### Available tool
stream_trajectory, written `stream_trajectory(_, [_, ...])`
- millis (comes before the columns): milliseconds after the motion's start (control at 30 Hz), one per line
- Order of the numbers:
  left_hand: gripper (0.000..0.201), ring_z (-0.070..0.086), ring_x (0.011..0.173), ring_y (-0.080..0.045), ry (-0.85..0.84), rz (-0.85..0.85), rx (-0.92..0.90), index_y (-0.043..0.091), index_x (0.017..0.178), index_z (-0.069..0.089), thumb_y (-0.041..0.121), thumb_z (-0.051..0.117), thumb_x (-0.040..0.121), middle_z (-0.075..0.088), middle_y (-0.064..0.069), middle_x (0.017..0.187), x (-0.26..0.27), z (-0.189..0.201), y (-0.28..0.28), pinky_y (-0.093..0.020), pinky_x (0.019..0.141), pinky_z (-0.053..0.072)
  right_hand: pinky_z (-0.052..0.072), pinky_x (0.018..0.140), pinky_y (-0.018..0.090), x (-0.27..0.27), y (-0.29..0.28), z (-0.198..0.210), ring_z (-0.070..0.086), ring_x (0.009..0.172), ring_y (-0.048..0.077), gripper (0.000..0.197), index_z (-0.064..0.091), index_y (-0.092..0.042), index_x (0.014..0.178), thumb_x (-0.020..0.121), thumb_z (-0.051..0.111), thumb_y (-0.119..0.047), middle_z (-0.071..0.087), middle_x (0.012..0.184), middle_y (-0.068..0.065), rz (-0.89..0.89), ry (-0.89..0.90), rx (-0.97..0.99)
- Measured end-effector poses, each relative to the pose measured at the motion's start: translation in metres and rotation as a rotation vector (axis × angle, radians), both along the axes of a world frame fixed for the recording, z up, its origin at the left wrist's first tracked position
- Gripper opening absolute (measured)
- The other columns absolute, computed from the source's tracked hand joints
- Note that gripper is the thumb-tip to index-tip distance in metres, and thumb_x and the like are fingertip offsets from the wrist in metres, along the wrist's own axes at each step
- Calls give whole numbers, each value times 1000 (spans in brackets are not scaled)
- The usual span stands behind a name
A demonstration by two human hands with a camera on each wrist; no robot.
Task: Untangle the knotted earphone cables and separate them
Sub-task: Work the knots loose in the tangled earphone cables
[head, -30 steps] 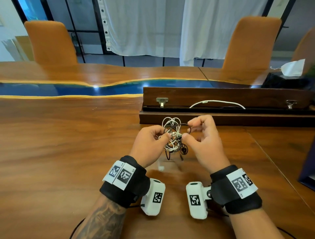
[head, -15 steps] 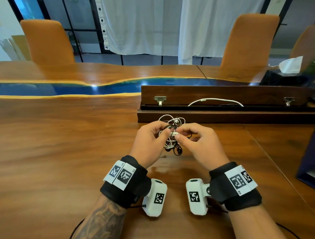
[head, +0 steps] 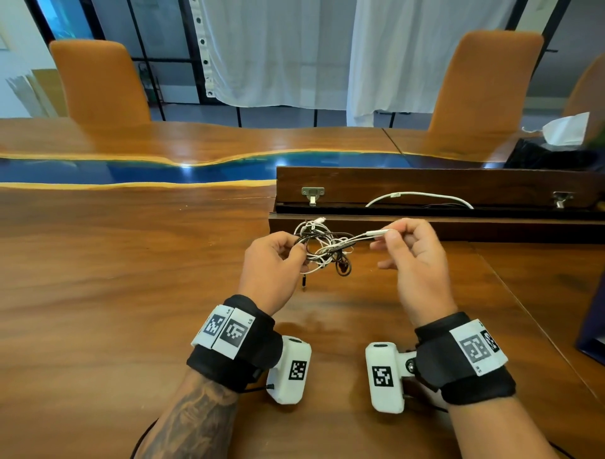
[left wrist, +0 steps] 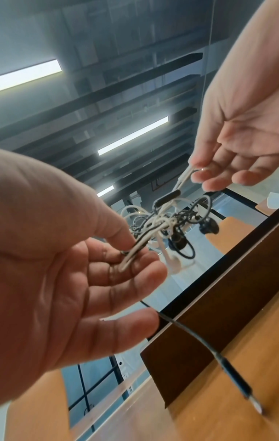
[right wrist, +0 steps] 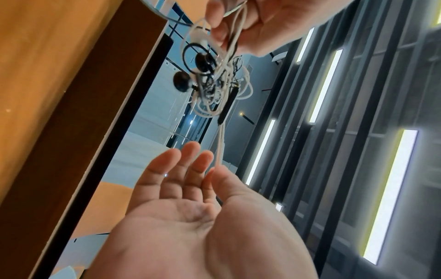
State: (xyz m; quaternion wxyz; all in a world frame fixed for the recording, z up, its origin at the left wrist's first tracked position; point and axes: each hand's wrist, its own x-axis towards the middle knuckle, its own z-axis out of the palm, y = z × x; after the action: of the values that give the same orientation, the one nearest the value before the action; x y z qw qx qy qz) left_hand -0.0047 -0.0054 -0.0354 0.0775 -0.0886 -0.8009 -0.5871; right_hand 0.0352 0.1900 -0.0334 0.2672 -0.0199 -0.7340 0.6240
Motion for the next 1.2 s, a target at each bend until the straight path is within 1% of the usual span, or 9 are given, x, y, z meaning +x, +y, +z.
stream_trajectory(133, [21,66,62,4,-17,-2,-12,19,82,71,11,59,98,73,3,73,1,0,1,-10,52,45,54,66,25,-1,5,-1,69,86,8,18,55,-28,100,104,48,-12,66,98,1,-87,31,-5])
stream_trajectory(333, [22,70,69,-9,-1,47,-38,19,80,72,15,59,97,74,2,73,-1,-1,-3,-23,59,50,55,65,23,-3,11,-3,67,84,8,12,55,-25,103,104,48,-15,65,100,5,-184,24,-19])
stream_trajectory(533, [13,75,74,-19,-56,-54,218,4,96,62,9,52,103,76,-3,88,5,10,-2,-41,57,61,51,74,33,-3,8,-6,63,87,15,14,67,-18,93,96,57,-8,67,93,1,-10,-133,-31])
stream_trajectory(633, [13,72,70,-13,-46,-100,223,4,99,63,9,52,103,75,-1,85,7,12,1,-42,58,61,52,76,23,0,3,-2,65,96,9,16,68,-21,105,93,59,-24,69,104,-6,49,-42,-22])
stream_trajectory(733, [13,70,68,-9,15,-137,188,2,100,66,8,54,102,74,-1,82,10,9,6,-33,57,60,50,67,14,4,-6,3,65,85,1,27,68,-23,106,95,61,-47,71,92,-12,217,-43,42])
stream_trajectory(800, [12,71,72,-15,56,-165,171,3,99,68,8,57,100,74,-6,84,12,7,9,-26,59,58,49,64,13,7,-11,0,65,80,-3,31,66,-29,105,84,60,-51,71,89,-12,276,-106,107])
stream_trajectory(967, [12,72,89,-22,46,-259,197,10,100,69,9,57,100,75,-5,95,13,5,11,-34,65,59,55,75,22,0,-4,-10,70,95,8,27,64,-30,114,88,74,-29,72,107,-8,235,-178,135])
stream_trajectory(1100, [8,71,92,-19,-2,-280,246,13,104,65,17,60,99,73,0,100,12,3,13,-41,69,62,57,76,26,-1,-4,-11,72,97,16,26,64,-26,109,90,74,-13,75,104,-1,255,-152,78])
stream_trajectory(1200, [24,70,95,-15,-56,-281,201,19,115,63,28,68,93,71,5,106,12,2,13,-38,68,63,58,77,26,-2,-5,-10,72,95,16,24,66,-23,106,90,73,-7,75,102,2,265,-109,51])
